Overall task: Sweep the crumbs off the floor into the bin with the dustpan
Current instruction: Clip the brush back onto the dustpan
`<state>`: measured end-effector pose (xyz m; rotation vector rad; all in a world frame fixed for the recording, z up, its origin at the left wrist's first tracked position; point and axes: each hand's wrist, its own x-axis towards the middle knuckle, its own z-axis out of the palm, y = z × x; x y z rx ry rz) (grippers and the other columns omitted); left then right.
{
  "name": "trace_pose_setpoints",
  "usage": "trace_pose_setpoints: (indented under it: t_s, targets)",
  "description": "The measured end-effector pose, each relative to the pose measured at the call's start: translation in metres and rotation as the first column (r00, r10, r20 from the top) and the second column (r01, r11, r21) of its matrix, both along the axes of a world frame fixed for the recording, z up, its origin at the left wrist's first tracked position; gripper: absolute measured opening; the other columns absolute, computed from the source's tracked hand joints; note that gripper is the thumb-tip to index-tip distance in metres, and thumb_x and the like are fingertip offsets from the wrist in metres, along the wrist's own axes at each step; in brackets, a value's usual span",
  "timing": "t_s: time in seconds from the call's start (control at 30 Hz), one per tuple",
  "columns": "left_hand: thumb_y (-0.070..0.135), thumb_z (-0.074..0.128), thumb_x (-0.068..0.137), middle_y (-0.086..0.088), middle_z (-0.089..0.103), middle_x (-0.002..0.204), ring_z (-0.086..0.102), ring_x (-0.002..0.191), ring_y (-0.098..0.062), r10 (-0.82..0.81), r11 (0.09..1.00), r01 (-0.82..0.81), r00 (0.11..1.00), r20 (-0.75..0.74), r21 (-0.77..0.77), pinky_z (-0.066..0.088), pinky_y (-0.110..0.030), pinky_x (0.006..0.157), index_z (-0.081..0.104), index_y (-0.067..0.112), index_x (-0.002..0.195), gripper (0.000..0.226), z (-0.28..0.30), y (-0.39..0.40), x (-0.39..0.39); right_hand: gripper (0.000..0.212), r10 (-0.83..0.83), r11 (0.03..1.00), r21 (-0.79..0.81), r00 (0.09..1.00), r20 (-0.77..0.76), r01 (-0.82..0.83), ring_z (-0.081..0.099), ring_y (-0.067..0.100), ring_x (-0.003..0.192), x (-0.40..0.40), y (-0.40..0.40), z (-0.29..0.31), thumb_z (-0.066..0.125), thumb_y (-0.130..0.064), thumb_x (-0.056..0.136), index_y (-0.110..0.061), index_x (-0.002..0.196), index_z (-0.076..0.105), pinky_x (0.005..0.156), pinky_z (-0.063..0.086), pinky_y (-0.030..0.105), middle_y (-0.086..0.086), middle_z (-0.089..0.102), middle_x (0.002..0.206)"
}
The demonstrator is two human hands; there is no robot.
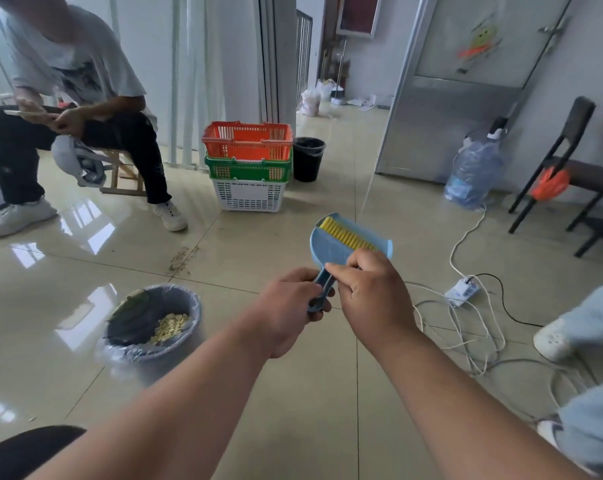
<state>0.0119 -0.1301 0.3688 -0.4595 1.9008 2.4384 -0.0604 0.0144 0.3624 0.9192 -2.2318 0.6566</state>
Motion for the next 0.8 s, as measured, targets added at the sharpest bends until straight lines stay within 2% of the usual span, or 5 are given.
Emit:
trace_pose_setpoints:
  t_s: [0.23,0.37,0.43,0.6,0.8]
  targets:
    - [-0.004,0.048,0.1,-0.012,0.069,0.102,0.065,0.075,-0.019,0.175,0.984,-0.173,0.984,0.034,-0.043,0.05,-0.031,0.068,0.067,0.006,0.115,0.026,-0.01,0.01,-0.011,0.015,-0.058,0.972,-0.2,0.953,0.296,0.122,0.061,0.017,0.087,0.012,0.004,-0.007,0.068,-0.016,0.088,-0.018,0.102,0.075,0.072,0.049,0.025,-0.003,0.063,0.095]
    - [0.001,0.052,0.105,-0.018,0.07,0.106,0.069,0.076,-0.023,0.209,0.968,-0.219,0.974,0.093,0.121,0.056,-0.033,0.067,0.064,0.0,0.122,0.021,-0.025,0.01,-0.019,0.024,0.086,0.835,-0.346,0.519,0.851,0.429,0.062,0.017,0.068,0.011,-0.007,-0.019,0.065,-0.042,0.083,-0.018,0.079,0.069,0.062,0.047,0.028,-0.005,0.068,0.073]
    - [0.003,0.056,0.105,-0.018,0.072,0.105,0.071,0.076,-0.023,0.229,0.958,-0.248,0.964,0.134,0.146,0.058,-0.032,0.066,0.064,0.001,0.121,0.018,-0.039,0.007,-0.022,0.029,0.24,0.769,-0.369,0.3,0.923,0.522,0.066,0.022,0.069,0.003,-0.017,-0.029,0.067,-0.042,0.083,-0.014,0.081,0.073,0.065,0.053,0.036,0.003,0.072,0.074]
    - [-0.001,0.068,0.091,-0.018,0.075,0.108,0.075,0.095,-0.032,0.219,0.973,-0.23,0.947,0.235,0.019,0.061,-0.038,0.072,0.066,0.007,0.112,0.023,-0.082,-0.006,-0.026,0.024,0.255,0.757,-0.312,0.181,0.95,0.574,0.074,0.031,0.089,-0.017,-0.041,-0.065,0.072,-0.04,0.081,-0.017,0.085,0.076,0.081,0.061,0.044,0.007,0.078,0.088]
    - [0.001,0.074,0.085,-0.021,0.078,0.102,0.077,0.085,-0.031,0.18,0.983,-0.147,0.898,0.401,-0.111,0.065,-0.039,0.076,0.074,0.009,0.099,0.017,-0.161,-0.032,-0.038,0.023,0.172,0.755,-0.122,-0.015,0.985,0.644,0.066,0.021,0.07,-0.037,-0.064,-0.152,0.075,-0.038,0.086,-0.015,0.09,0.073,0.069,0.056,0.035,0.004,0.075,0.084]
